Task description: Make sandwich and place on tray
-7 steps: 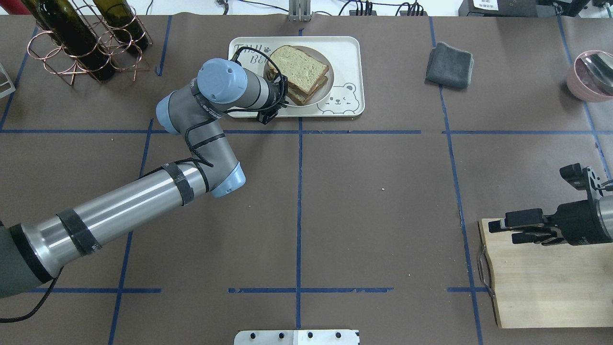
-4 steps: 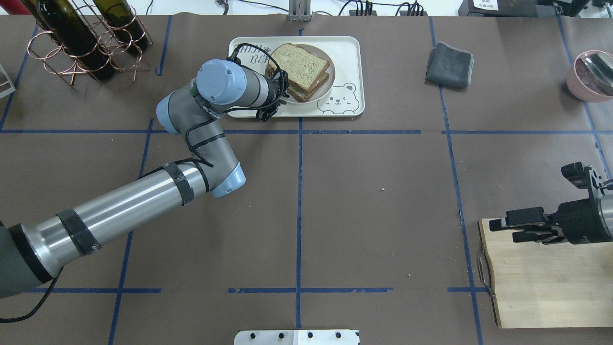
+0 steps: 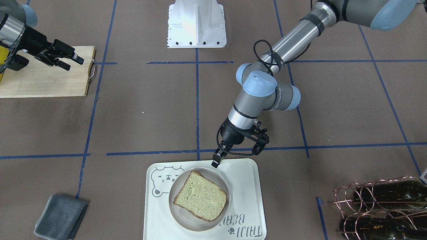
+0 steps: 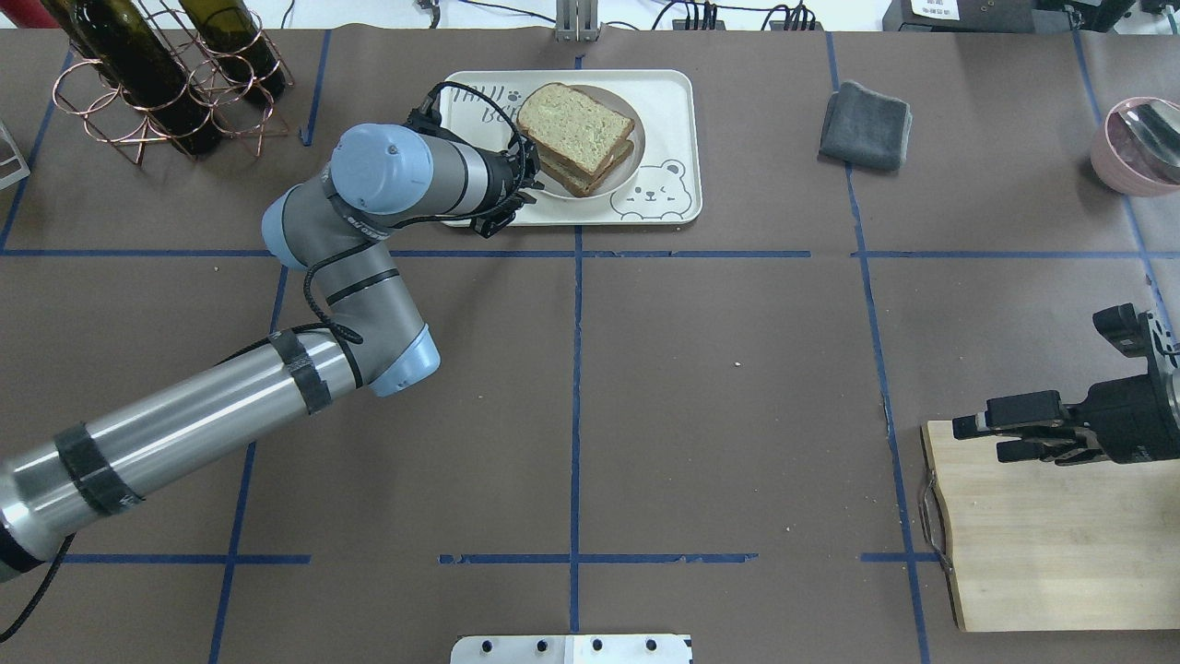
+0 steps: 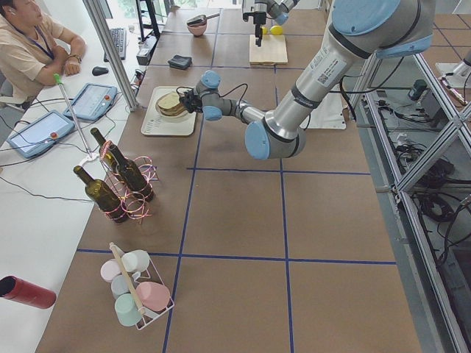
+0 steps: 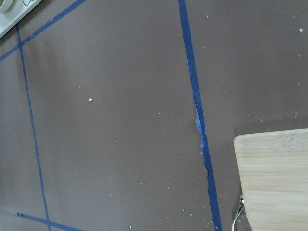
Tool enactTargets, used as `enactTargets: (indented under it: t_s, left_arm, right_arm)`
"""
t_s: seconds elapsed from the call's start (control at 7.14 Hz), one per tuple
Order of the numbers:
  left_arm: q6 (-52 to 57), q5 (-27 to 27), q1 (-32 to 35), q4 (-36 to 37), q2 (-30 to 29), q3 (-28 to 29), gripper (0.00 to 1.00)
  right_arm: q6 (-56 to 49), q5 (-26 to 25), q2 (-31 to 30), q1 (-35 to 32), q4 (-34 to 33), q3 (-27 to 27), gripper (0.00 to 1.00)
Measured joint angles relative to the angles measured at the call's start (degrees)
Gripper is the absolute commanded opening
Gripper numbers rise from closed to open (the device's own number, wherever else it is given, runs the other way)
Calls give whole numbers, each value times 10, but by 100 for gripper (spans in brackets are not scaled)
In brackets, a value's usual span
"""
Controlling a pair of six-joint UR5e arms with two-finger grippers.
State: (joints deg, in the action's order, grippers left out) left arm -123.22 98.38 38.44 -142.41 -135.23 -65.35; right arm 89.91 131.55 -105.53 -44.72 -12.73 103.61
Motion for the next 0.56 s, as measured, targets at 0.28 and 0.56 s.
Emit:
enactTargets:
  t_s: [0.28, 0.56]
  left_arm:
    - [49, 31, 1, 33, 75, -107, 32]
    - [133, 60, 1, 52, 173, -219, 36]
  right_arm:
    - [0, 25, -2, -32, -4, -1, 100]
    - [-6, 37, -19, -61, -8, -5, 100]
